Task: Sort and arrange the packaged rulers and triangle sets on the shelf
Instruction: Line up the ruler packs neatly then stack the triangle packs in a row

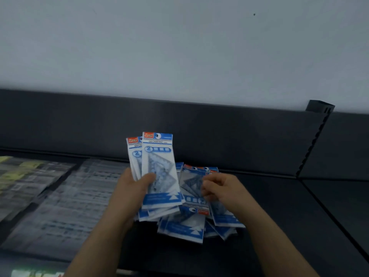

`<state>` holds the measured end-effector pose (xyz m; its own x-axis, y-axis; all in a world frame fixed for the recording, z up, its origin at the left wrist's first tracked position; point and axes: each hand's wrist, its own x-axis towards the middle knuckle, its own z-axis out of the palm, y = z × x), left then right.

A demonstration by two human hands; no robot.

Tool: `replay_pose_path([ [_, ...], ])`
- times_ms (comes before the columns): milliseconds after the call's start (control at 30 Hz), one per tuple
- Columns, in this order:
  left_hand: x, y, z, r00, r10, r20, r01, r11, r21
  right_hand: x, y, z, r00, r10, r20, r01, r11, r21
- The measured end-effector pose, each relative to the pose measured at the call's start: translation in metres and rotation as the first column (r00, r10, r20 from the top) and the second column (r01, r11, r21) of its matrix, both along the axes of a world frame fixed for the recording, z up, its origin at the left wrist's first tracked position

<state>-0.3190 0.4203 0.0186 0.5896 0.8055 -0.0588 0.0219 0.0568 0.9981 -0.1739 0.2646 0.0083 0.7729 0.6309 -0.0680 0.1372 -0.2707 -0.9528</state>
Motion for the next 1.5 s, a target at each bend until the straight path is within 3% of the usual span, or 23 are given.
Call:
replay_pose_path([
  [233, 0.007, 0.031, -0.013, 0.991, -0.07, -0.116, 0.039, 0.968, -0.248, -0.001, 0.049, 0.002, 0.983, 0.021, -0.185, -0.035, 0.997, -0.07],
  [333, 0.011, 0.036, -0.017, 0.988, -0.109, -0.11, 0.066, 0.937, -0.343, 0.001, 0.054, 0.002, 0.981, 0.011, -0.192, -0.027, 0.996, -0.081],
  [433, 0.009, 0.037, -0.018, 0.982, -0.16, -0.101, 0.105, 0.907, -0.407, 0.001, 0.05, -0.004, 0.993, -0.03, -0.115, 0.021, 0.996, -0.084],
  [567, 0.007, 0.039, -0.018, 0.971, -0.185, -0.148, 0.124, 0.928, -0.351, 0.008, 0.033, -0.003, 0.971, -0.12, 0.206, 0.165, 0.962, -0.218],
  [667, 0.009, 0.037, -0.015, 0.964, -0.208, -0.168, 0.146, 0.936, -0.32, 0.005, 0.024, -0.004, 0.972, -0.074, 0.223, 0.157, 0.911, -0.382],
  [900, 0.014, 0.03, -0.01, 0.96, -0.247, -0.134, 0.183, 0.913, -0.365, 0.008, 0.022, 0.002, 0.962, 0.05, 0.267, 0.085, 0.879, -0.469],
  [967, 0.015, 0.029, -0.008, 0.959, -0.255, -0.12, 0.193, 0.905, -0.379, 0.009, 0.024, 0.003, 0.956, 0.077, 0.284, 0.058, 0.896, -0.44],
  [1133, 0.019, 0.024, -0.004, 0.956, -0.279, -0.092, 0.225, 0.897, -0.381, 0.006, 0.03, -0.001, 0.993, -0.035, 0.115, 0.068, 0.953, -0.295],
  [1267, 0.018, 0.023, -0.005, 0.948, -0.313, -0.063, 0.264, 0.881, -0.394, 0.005, 0.031, -0.004, 0.994, -0.06, 0.096, 0.082, 0.968, -0.235],
  [1400, 0.01, 0.031, -0.003, 0.972, -0.232, -0.023, 0.213, 0.923, -0.32, 0.009, 0.021, 0.004, 0.984, -0.145, -0.099, 0.147, 0.989, 0.006],
  [1500, 0.006, 0.034, 0.0, 0.977, -0.215, -0.002, 0.209, 0.953, -0.218, 0.015, 0.011, 0.016, 0.982, -0.117, -0.151, 0.135, 0.984, 0.116],
])
